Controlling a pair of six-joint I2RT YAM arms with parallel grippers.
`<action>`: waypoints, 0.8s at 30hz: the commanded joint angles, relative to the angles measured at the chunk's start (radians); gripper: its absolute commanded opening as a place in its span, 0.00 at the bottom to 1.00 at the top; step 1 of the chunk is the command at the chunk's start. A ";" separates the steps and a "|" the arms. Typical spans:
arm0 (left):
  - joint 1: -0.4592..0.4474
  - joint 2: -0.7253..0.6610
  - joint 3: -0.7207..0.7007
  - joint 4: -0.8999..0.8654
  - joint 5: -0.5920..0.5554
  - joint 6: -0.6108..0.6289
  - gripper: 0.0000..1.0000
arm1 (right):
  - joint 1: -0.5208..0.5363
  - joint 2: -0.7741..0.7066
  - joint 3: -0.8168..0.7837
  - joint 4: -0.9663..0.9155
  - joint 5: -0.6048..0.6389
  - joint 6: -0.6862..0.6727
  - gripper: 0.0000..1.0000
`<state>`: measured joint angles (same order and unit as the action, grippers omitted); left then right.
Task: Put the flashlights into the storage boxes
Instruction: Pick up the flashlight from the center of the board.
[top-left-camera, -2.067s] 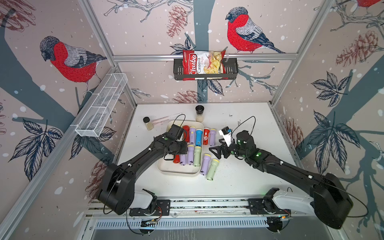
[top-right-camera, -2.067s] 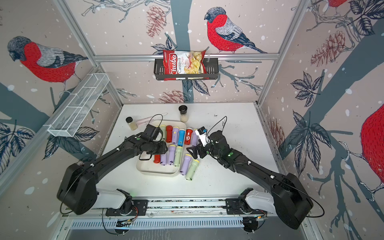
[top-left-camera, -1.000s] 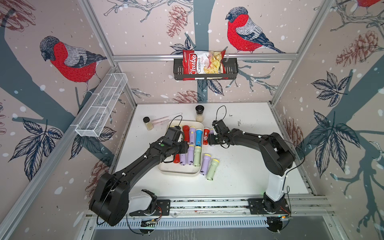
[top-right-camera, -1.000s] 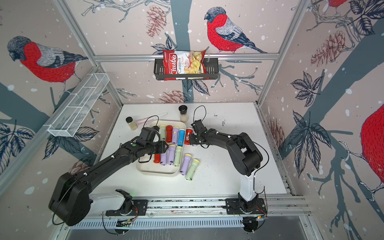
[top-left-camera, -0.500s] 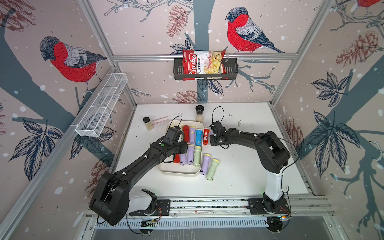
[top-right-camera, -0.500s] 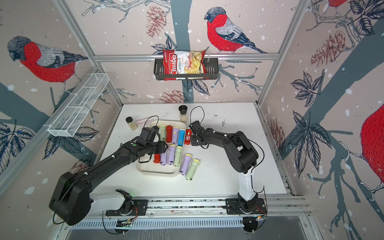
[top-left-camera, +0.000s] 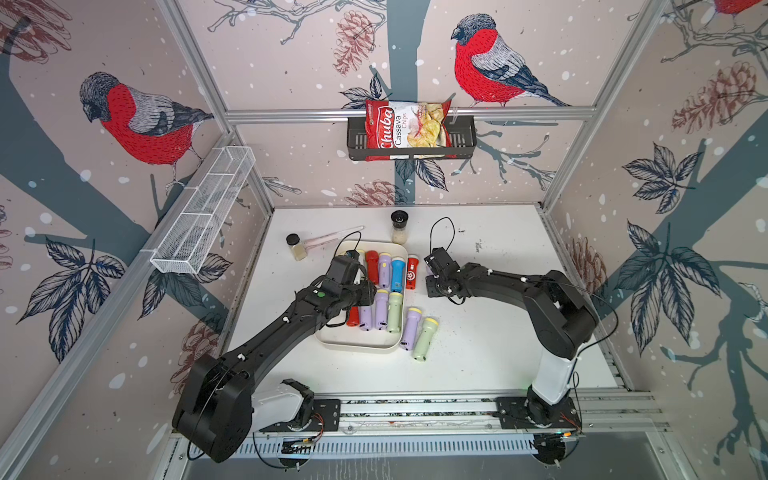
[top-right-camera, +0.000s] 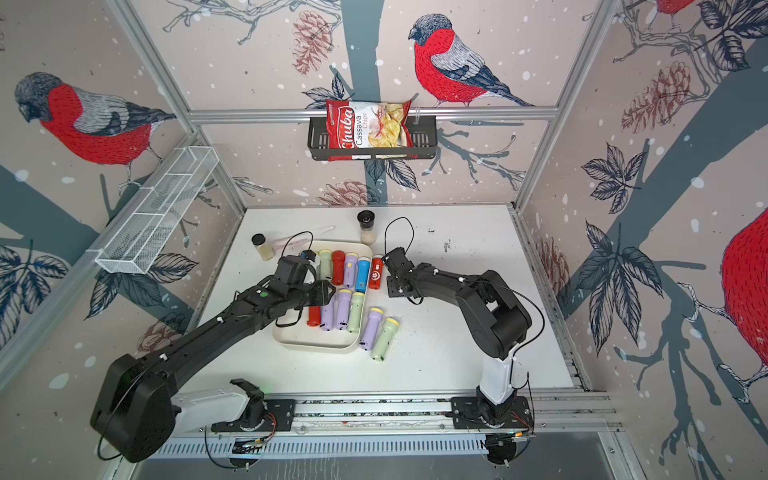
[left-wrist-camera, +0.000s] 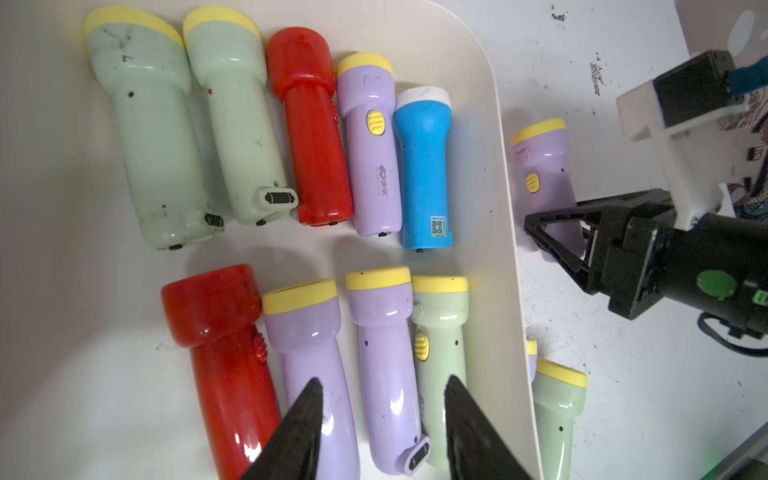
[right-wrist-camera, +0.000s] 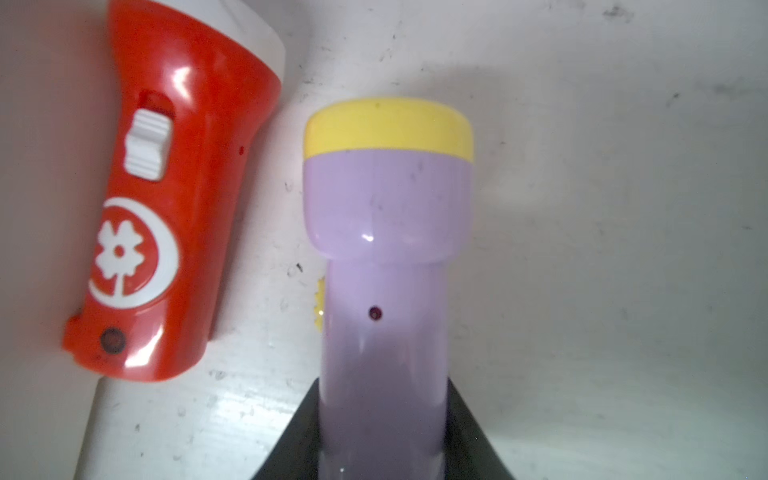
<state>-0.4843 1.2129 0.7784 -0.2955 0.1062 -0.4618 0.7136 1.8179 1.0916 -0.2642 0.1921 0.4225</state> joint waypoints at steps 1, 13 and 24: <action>0.002 -0.032 -0.023 0.113 0.040 0.017 0.47 | 0.003 -0.070 -0.062 0.098 0.023 0.019 0.32; 0.001 -0.181 -0.174 0.474 0.220 0.007 0.47 | 0.100 -0.479 -0.407 0.489 0.049 -0.052 0.28; -0.024 -0.201 -0.267 0.842 0.434 -0.085 0.51 | 0.147 -0.706 -0.563 0.700 -0.001 -0.093 0.28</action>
<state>-0.4950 1.0096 0.5213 0.3649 0.4583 -0.5255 0.8528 1.1282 0.5369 0.3214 0.2256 0.3523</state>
